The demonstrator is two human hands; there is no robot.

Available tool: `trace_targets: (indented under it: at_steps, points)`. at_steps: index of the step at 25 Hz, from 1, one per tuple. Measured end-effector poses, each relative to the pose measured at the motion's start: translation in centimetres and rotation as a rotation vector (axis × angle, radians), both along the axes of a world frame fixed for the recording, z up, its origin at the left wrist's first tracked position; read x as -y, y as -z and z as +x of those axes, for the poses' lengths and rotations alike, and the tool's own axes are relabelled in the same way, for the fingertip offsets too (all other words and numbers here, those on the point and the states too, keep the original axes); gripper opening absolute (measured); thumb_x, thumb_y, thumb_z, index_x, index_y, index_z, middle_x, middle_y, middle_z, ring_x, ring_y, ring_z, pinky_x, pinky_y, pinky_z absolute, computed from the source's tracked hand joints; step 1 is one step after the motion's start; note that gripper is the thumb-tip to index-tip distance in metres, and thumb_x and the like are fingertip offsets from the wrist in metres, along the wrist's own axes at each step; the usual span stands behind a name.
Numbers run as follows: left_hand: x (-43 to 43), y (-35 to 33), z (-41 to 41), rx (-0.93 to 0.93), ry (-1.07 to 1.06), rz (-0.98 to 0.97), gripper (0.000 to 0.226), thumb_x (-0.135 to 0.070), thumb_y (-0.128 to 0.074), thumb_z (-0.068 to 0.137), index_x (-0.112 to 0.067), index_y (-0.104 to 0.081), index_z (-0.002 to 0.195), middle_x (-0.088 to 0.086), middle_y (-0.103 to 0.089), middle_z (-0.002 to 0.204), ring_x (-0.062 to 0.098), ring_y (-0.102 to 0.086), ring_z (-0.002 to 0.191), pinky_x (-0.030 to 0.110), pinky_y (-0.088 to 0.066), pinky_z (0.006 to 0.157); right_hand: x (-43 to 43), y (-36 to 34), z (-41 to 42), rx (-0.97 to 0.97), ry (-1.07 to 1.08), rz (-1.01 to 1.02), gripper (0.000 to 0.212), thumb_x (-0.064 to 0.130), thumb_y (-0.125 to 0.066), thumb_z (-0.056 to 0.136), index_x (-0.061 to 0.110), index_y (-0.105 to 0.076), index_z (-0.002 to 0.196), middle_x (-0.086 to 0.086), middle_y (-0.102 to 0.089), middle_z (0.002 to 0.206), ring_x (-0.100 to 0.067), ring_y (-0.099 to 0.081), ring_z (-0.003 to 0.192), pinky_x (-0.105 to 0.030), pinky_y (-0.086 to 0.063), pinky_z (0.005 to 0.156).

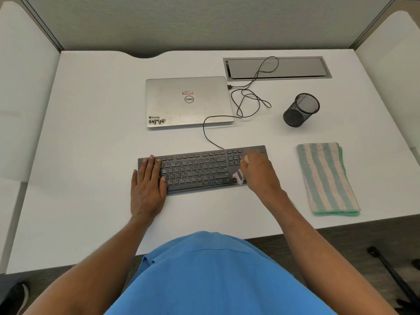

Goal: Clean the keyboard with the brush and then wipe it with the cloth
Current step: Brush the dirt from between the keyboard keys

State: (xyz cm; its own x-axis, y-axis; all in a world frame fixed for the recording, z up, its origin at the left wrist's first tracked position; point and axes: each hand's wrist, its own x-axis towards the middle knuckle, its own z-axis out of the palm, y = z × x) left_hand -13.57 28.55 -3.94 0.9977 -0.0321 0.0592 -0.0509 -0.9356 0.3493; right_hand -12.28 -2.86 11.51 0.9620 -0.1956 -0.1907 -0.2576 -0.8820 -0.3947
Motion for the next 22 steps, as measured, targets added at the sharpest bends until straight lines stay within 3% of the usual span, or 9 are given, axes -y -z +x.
trace_targets:
  at_steps: [2, 5, 8, 11, 15, 19, 22]
  points:
    - [0.0, 0.0, 0.0, 0.001, -0.002, -0.005, 0.061, -0.037, -0.030, 0.108, -0.022, -0.028, 0.167, 0.000, -0.022, 0.175, 0.020, -0.016, 0.163, 0.050, -0.015, 0.132, 0.1, -0.4, 0.4, 0.019, 0.012, -0.008, 0.027, 0.018, -0.044, 0.104, 0.005, -0.058, 0.084, -0.001, -0.053, 0.074, -0.015, -0.051, 0.060, -0.027, -0.035, 0.048]
    - [0.1, 0.0, 0.0, 0.004, -0.001, -0.001, 0.061, -0.037, -0.030, 0.108, -0.022, -0.029, 0.167, 0.001, -0.023, 0.175, 0.021, -0.016, 0.162, 0.050, -0.015, 0.132, -0.1, -0.1, 0.7, 0.144, 0.005, 0.032, 0.024, 0.019, -0.048, 0.103, 0.003, -0.062, 0.092, -0.008, -0.059, 0.085, -0.024, -0.054, 0.078, -0.036, -0.048, 0.064]
    - [0.1, -0.1, 0.0, 0.003, 0.002, -0.001, 0.061, -0.037, -0.029, 0.108, -0.021, -0.028, 0.167, 0.001, -0.022, 0.175, 0.020, -0.015, 0.163, 0.050, -0.015, 0.132, -0.3, 0.7, 0.3, 0.149, 0.014, 0.169, 0.024, 0.016, -0.049, 0.102, 0.001, -0.060, 0.086, -0.008, -0.062, 0.082, -0.011, -0.053, 0.067, -0.019, -0.040, 0.057]
    - [0.0, -0.1, 0.0, 0.005, 0.001, -0.003, 0.061, -0.037, -0.029, 0.108, -0.021, -0.029, 0.167, 0.001, -0.023, 0.175, 0.021, -0.016, 0.163, 0.051, -0.015, 0.131, 0.1, 1.2, -0.8, 0.125, 0.027, 0.125, 0.021, 0.016, -0.048, 0.103, 0.004, -0.060, 0.091, -0.006, -0.060, 0.088, -0.017, -0.053, 0.074, -0.027, -0.033, 0.061]
    - [0.0, 0.0, 0.0, 0.002, 0.002, 0.000, 0.061, -0.038, -0.028, 0.108, -0.021, -0.028, 0.167, 0.001, -0.023, 0.175, 0.021, -0.016, 0.163, 0.051, -0.016, 0.131, 0.3, 1.8, -2.6, 0.092, -0.005, 0.077, 0.022, 0.016, -0.047, 0.103, 0.001, -0.062, 0.096, -0.010, -0.060, 0.094, -0.024, -0.054, 0.083, -0.035, -0.042, 0.069]
    - [0.0, -0.1, -0.1, 0.006, -0.002, 0.005, 0.061, -0.037, -0.029, 0.108, -0.021, -0.029, 0.167, 0.001, -0.023, 0.175, 0.021, -0.016, 0.162, 0.051, -0.016, 0.131, 0.5, 0.7, -2.1, 0.106, 0.019, 0.096, 0.024, 0.018, -0.048, 0.103, 0.004, -0.061, 0.087, -0.008, -0.063, 0.084, -0.026, -0.060, 0.076, -0.038, -0.049, 0.064]
    - [0.1, -0.1, -0.1, 0.005, 0.002, 0.006, 0.061, -0.037, -0.029, 0.108, -0.021, -0.029, 0.166, 0.001, -0.023, 0.175, 0.021, -0.016, 0.162, 0.051, -0.016, 0.131, 0.1, -0.1, -1.1, 0.192, 0.072, 0.170, 0.023, 0.015, -0.052, 0.101, 0.001, -0.064, 0.087, -0.008, -0.067, 0.080, -0.017, -0.061, 0.068, -0.038, -0.051, 0.062]
